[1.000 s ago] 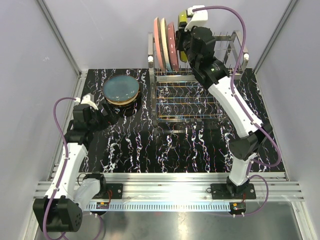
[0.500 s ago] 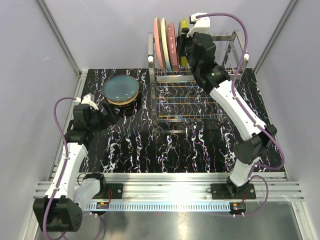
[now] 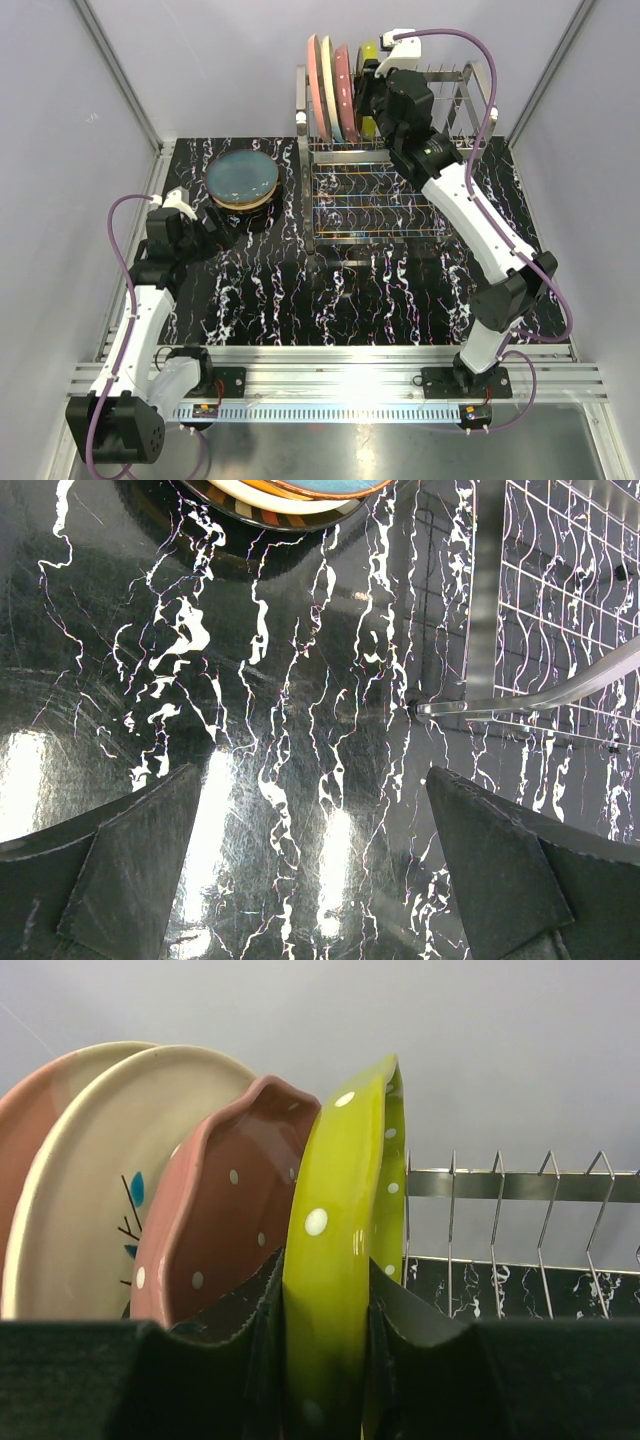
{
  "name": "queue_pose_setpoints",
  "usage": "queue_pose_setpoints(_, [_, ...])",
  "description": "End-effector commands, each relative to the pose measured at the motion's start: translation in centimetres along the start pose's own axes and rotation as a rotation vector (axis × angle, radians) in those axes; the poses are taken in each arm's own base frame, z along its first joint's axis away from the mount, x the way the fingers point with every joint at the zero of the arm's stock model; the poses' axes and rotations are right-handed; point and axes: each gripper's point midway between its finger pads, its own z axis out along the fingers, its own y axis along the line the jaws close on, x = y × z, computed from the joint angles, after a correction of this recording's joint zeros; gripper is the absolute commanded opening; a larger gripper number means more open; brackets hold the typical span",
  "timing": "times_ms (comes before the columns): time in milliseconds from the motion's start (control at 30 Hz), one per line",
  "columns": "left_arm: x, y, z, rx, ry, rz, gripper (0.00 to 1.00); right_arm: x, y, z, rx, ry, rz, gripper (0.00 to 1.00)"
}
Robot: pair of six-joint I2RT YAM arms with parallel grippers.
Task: Load the plates into the dish rack
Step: Insert the plate into the dish rack, then grab a plate with the left arm
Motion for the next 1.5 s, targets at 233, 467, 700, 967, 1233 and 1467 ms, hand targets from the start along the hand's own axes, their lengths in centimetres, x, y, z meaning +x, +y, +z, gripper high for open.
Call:
queue_pose_setpoints(233, [-0.8, -0.9, 0.2, 0.048, -0.033, 0.005, 0.99, -7.5, 1.5, -2.4, -0.082, -0.180, 0.078, 0.44])
queue_pose_setpoints(467, [-0.7, -0.9, 0.2, 0.049, -0.029, 0.003, 0.99, -8.0, 1.6, -2.8, -0.091, -0.183, 0.086, 0.45])
queue_pose_setpoints(700, [-0.8, -1.0, 0.2, 0.051, -0.032, 0.004, 0.99, -9.5, 1.7, -3.9, -0.107, -0.207, 0.105, 0.48])
queue_pose_setpoints(967, [-0.8, -0.7, 0.0, 0.033, -0.038, 0.008, 0.99, -10.7, 2.4, -5.0, -0.160, -0.219, 0.118, 0.51])
queue_pose_setpoints(1233, [-0.7, -0.3, 0.3, 0.016, -0.026, 0.015, 0.99, -12.6, 2.0, -7.3, -0.176, -0.248, 0.128, 0.51])
queue_pose_setpoints(1467, [-1.3, 1.2, 0.4, -0.076, -0.035, 0.009, 0.99, -12.5, 1.7, -11.8, -0.248, -0.249, 0.108, 0.50])
